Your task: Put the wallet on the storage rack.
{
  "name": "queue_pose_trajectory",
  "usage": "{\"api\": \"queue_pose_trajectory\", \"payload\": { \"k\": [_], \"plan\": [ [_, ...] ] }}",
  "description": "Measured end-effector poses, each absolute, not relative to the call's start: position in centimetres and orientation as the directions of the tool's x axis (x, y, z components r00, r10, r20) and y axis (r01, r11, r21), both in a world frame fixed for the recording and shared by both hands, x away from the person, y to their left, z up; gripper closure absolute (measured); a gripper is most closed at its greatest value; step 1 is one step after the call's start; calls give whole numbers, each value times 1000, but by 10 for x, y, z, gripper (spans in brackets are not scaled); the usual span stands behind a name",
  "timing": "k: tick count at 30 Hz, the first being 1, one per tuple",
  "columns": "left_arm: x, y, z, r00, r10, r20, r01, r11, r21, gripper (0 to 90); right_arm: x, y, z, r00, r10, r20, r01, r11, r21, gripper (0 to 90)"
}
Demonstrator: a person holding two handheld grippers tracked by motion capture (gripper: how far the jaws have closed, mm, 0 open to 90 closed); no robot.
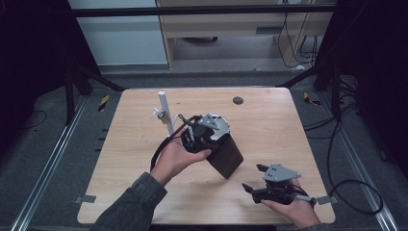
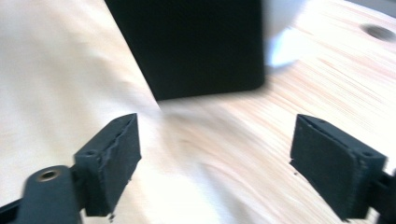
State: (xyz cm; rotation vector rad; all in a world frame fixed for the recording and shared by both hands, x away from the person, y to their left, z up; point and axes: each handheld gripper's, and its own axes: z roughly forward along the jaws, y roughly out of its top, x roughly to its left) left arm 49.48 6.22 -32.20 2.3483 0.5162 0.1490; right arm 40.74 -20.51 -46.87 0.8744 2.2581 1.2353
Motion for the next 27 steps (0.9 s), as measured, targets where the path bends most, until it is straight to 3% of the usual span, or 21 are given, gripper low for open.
{"api": "queue_pose_trajectory", "payload": {
  "k": [2, 6, 10, 16, 27],
  "plan": [
    [497, 64, -318, 909, 415, -35, 326, -659, 677, 802, 412, -209, -471, -687, 725, -48, 349, 388, 853, 132],
    [502, 67, -307, 905, 423, -42, 335, -649, 683, 802, 445, -226, -488, -517, 856, -1, 502, 303, 810, 78],
    [504, 72, -290, 898, 438, -43, 336, -620, 709, 802, 462, -234, -500, -429, 903, 14, 593, 271, 758, 61],
    [507, 76, -274, 884, 466, -39, 344, -591, 730, 802, 474, -238, -510, -368, 929, 21, 651, 242, 719, 56],
    [519, 81, -248, 854, 520, -1, 346, -566, 748, 803, 478, -239, -512, -346, 938, -3, 643, 240, 728, 30]
  ]
}}
